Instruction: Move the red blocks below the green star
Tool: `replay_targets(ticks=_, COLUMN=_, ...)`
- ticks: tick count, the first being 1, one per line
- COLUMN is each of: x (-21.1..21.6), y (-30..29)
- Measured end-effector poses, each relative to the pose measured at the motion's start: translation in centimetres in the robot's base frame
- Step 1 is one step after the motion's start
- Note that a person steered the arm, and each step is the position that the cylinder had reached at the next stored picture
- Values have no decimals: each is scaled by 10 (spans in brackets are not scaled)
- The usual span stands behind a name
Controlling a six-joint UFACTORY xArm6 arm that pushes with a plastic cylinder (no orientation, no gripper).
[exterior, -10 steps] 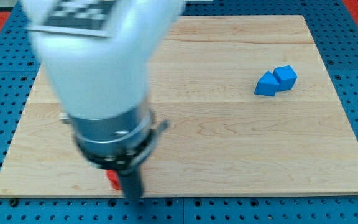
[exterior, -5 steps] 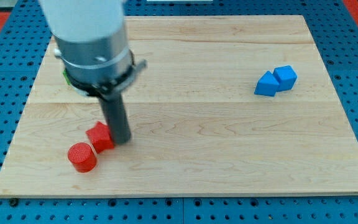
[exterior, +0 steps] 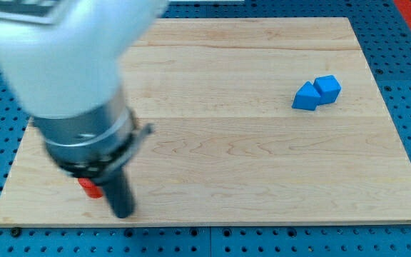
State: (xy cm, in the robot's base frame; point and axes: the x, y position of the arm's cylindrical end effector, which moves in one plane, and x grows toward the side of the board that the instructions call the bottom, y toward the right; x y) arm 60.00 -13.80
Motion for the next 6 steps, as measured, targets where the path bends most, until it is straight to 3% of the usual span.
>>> replay_targets(ticks=1, x=-32, y=-42)
replay_targets(ticks=2, x=-66, y=-40)
replay_targets(ticks=4, x=-91, y=38)
replay_targets(ticks=5, x=-113, y=20)
replay_targets(ticks=6, x=-121, y=-42)
